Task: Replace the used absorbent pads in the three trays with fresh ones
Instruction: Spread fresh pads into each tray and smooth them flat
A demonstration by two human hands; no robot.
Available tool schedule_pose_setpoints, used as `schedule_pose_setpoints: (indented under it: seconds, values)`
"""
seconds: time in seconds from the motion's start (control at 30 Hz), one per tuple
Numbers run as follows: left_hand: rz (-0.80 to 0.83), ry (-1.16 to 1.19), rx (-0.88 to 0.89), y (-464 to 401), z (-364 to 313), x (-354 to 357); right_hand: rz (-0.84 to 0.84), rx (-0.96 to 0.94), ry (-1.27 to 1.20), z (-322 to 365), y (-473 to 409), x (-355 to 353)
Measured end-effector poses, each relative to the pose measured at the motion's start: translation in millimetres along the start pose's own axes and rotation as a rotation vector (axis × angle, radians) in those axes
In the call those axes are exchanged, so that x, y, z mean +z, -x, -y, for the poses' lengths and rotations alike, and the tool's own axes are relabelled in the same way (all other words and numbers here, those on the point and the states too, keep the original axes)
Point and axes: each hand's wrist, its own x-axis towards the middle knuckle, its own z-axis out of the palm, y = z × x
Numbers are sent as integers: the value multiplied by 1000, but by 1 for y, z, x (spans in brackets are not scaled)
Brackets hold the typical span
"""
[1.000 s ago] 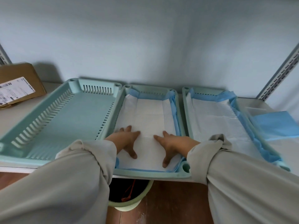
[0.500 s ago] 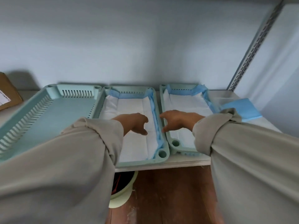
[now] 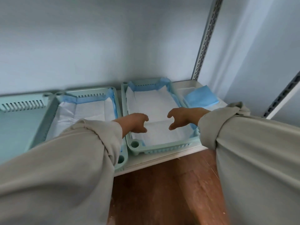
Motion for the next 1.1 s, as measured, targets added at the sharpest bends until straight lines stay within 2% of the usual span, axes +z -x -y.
schedule_pose_setpoints:
  seconds: [0.17,0.23,0.4,0.47,0.57,0.73,0.93,1.1]
  values:
    - [208,-141,-53,-8,-30,16,182,23,4,-23,0,27]
    - [295,-185,-32,-9,-42,22,196,28,40,-29,-3,33]
    - [442,-31,-61,-20,-49,20,246,58,104,-35,-8,28]
    - [382,8,-69,-28,-47,15,247,45,-24,-34,-7,18]
    - [198,-11,-33,-43,-46,8,137,40,-249,-36,-15,3]
    - [104,38,40,-66,-48,-8,-255,103,-94,-56,-36,-15]
    - [-93,174,62,-98,-54,-25,-295,219,-140,-89,-54,-11]
    - [-85,278,31,-118,-62,-22,-353,348,-212,-108,-63,-6]
